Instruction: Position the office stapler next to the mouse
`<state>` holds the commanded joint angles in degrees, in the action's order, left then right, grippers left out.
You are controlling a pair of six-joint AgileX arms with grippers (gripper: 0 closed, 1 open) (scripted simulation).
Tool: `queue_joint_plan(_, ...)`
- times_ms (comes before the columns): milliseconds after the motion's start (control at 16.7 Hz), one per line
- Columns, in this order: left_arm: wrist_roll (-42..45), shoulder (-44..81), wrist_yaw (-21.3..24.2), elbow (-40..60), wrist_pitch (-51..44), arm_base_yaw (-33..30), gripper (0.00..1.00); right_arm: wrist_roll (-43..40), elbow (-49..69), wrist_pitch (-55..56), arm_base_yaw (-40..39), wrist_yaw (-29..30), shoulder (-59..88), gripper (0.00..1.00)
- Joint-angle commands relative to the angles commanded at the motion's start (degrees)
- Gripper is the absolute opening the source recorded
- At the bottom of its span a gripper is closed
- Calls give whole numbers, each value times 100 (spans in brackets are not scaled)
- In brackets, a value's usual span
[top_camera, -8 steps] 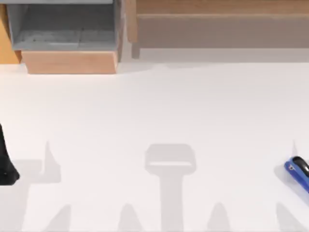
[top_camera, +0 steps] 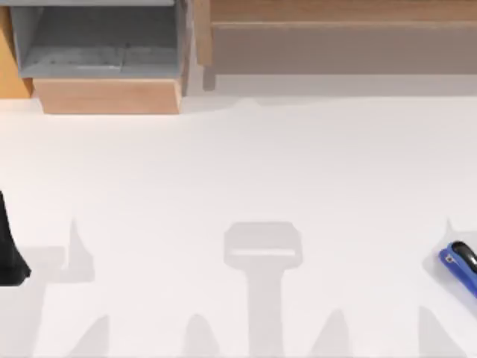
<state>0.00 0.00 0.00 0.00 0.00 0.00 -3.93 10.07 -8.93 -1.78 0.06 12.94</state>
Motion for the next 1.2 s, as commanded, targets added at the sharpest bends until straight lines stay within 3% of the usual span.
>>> queue_joint_plan(720,0,0,0,0,0,0,100,-1292,3543,-3470,-644,-103,6507,100)
queue_joint_plan(1200,0,0,0,0,0,0,100,-1700,4623,-4390,-824,-23,8060,100)
